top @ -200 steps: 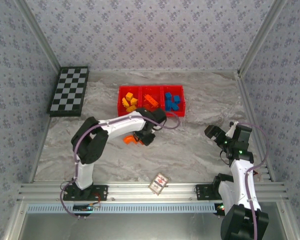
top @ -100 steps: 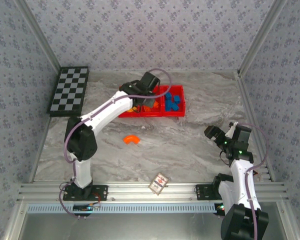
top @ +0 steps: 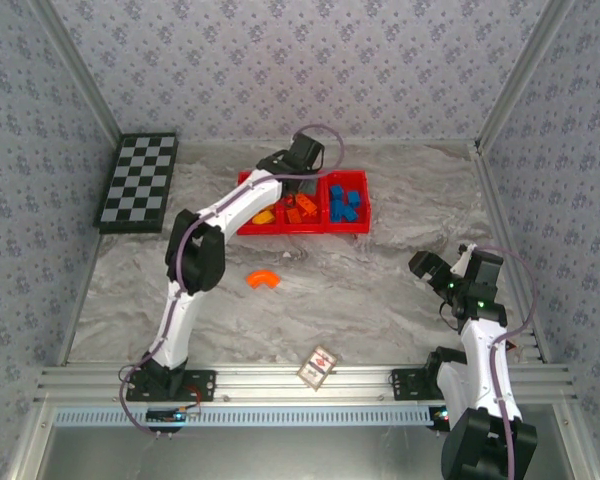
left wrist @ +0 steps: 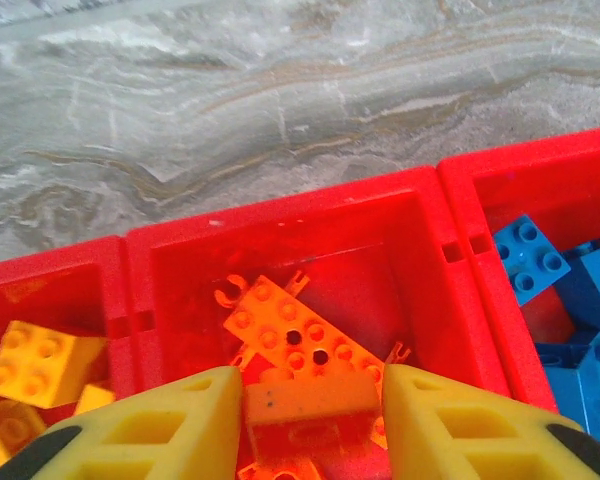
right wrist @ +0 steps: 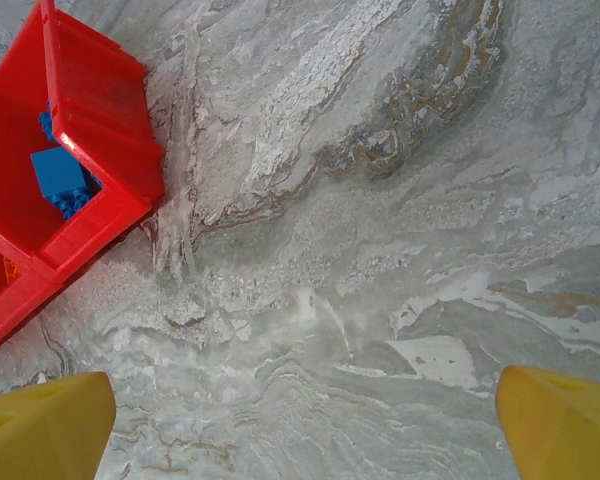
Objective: Sort the legos into containers by color
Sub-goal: Place the lego in the container, then pick up the lego from the center of the table.
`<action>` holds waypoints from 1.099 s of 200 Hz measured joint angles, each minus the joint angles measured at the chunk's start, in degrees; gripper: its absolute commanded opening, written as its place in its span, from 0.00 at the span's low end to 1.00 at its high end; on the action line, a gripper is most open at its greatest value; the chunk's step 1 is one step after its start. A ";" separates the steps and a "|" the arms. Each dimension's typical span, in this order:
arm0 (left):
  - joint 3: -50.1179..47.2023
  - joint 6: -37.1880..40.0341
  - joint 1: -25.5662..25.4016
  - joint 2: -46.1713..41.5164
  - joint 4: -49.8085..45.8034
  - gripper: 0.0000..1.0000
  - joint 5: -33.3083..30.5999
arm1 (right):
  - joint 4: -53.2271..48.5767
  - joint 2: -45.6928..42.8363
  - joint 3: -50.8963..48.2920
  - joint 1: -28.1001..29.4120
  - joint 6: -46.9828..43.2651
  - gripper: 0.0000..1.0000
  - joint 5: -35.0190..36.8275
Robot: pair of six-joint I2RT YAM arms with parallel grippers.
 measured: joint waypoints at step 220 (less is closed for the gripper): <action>-46.27 13.99 -4.28 -37.53 0.68 0.96 12.72 | 2.16 1.68 -0.39 -0.26 1.25 1.00 -1.49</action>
